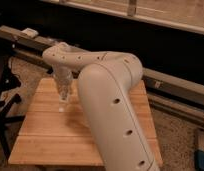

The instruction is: Place the bottle in the ceramic bowl

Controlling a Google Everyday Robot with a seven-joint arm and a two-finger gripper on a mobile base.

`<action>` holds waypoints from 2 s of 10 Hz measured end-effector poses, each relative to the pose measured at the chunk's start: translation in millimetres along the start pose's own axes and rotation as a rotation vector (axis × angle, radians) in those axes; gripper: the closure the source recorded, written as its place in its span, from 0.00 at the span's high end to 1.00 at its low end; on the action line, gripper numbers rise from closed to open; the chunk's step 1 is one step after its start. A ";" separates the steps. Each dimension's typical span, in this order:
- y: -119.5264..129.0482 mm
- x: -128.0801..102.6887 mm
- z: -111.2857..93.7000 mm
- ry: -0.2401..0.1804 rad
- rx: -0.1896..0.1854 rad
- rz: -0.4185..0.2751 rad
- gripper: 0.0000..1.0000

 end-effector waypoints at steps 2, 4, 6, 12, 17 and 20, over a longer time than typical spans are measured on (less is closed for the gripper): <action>-50.2 -6.2 -14.2 -0.003 0.018 0.039 0.00; -99.0 -13.8 -20.7 0.003 0.030 0.082 0.00; -143.9 -22.4 -26.0 0.013 0.039 0.132 0.00; -232.8 -33.7 -14.8 0.093 0.099 0.249 0.50; -264.9 -24.7 10.7 0.161 0.120 0.317 0.80; -265.8 -24.2 11.7 0.163 0.118 0.320 0.80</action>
